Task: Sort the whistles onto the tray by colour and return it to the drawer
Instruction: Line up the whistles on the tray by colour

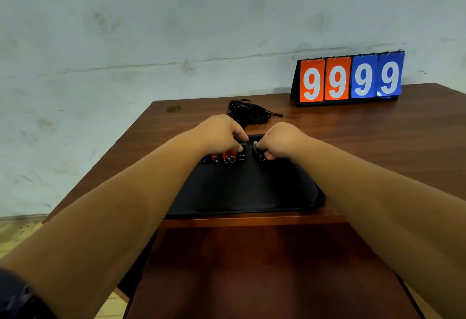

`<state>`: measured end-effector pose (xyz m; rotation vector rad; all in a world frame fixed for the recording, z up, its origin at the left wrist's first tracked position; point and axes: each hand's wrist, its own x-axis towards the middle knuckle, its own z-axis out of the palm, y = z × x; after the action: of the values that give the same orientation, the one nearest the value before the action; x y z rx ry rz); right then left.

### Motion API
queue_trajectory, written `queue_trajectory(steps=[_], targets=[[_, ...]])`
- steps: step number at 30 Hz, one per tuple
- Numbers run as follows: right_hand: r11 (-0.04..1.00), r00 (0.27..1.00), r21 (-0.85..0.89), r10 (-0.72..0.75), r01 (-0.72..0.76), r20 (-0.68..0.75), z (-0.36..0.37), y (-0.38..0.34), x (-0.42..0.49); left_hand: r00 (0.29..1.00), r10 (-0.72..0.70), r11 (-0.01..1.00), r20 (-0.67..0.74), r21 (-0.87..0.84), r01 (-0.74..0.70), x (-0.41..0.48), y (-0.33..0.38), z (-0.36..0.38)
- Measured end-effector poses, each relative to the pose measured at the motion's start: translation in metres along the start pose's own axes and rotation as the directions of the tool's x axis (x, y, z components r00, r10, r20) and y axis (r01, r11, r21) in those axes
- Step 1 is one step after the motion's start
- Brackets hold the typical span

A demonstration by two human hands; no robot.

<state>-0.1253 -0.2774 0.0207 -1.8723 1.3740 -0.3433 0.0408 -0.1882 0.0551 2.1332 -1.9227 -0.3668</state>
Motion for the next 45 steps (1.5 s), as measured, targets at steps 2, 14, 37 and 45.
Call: queue_trajectory(steps=[2,14,37,45], targets=[[0.999,1.000,-0.031,-0.014,0.014,-0.013,0.001,0.000,-0.003,1.000,0.004,1.000,0.000,0.005,-0.004,-0.001,0.000,0.002],[0.989,0.995,-0.115,-0.098,0.094,-0.031,0.003,0.007,-0.007,0.999,-0.050,0.999,-0.012,0.012,0.051,0.003,0.013,0.013],[0.994,0.995,0.030,-0.102,0.102,0.002,-0.004,0.012,-0.011,0.996,-0.061,0.983,-0.061,0.171,0.071,-0.004,0.020,0.010],[0.995,0.995,0.003,-0.102,0.102,-0.010,-0.001,0.012,-0.006,0.997,-0.071,0.972,-0.038,0.221,0.077,0.002,0.020,0.007]])
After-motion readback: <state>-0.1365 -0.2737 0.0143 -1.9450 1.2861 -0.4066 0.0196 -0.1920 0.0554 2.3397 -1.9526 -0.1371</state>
